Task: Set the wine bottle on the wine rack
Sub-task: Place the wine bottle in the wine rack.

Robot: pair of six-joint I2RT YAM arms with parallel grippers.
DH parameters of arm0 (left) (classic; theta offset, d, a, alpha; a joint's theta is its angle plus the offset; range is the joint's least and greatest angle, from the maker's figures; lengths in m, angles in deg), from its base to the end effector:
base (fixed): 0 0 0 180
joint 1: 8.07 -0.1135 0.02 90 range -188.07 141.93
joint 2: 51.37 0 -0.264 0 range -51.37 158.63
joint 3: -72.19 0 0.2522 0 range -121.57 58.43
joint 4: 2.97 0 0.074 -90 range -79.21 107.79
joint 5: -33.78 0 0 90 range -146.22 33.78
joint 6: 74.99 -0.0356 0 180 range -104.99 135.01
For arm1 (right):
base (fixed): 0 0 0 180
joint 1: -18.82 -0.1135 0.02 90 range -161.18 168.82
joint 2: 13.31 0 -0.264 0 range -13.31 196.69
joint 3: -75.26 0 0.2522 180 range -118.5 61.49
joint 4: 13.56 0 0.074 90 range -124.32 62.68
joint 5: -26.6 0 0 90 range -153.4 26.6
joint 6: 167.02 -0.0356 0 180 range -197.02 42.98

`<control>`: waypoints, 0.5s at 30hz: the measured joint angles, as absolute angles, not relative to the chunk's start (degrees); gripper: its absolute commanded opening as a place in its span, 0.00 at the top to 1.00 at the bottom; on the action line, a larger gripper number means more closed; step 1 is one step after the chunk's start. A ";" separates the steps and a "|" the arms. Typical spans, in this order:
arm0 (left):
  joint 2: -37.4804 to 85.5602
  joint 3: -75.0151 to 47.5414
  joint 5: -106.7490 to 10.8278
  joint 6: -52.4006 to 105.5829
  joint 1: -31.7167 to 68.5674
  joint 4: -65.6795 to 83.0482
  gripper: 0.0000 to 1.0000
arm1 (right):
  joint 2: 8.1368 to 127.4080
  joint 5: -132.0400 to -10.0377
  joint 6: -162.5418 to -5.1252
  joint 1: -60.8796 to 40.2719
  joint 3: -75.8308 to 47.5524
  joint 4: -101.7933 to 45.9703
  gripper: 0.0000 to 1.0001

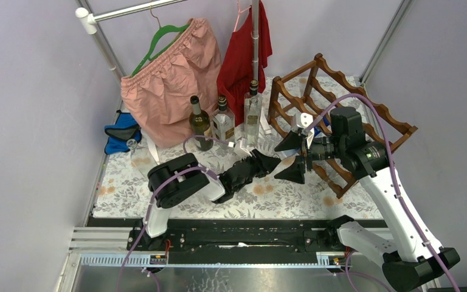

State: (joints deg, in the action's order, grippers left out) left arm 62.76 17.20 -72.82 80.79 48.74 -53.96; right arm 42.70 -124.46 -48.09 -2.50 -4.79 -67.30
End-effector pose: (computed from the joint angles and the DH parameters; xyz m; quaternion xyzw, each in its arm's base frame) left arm 0.2079 -0.2993 0.1226 -0.1527 0.7380 -0.5162 0.4070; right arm 0.1582 0.0952 0.3899 -0.5473 0.5660 0.4096 0.4608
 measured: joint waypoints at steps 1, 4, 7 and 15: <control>63.00 17.16 -72.54 80.86 48.55 -54.27 0.63 | 42.72 -124.46 -48.09 -2.50 -4.79 -67.30 0.00; 63.79 17.11 -71.69 81.29 48.02 -55.71 0.57 | 42.72 -124.48 -48.07 -2.50 -4.79 -67.30 0.00; 64.51 17.09 -70.90 81.62 47.61 -57.00 0.54 | 42.74 -124.48 -48.03 -2.50 -4.72 -67.28 0.00; 64.95 16.98 -70.05 82.45 46.86 -57.72 0.54 | 42.90 -124.52 -47.92 -2.45 -4.66 -67.28 0.00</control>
State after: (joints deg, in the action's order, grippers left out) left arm 64.95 16.98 -70.05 82.45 46.86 -57.72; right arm 42.90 -124.52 -47.92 -2.45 -4.66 -67.28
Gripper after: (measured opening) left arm 0.462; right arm 0.995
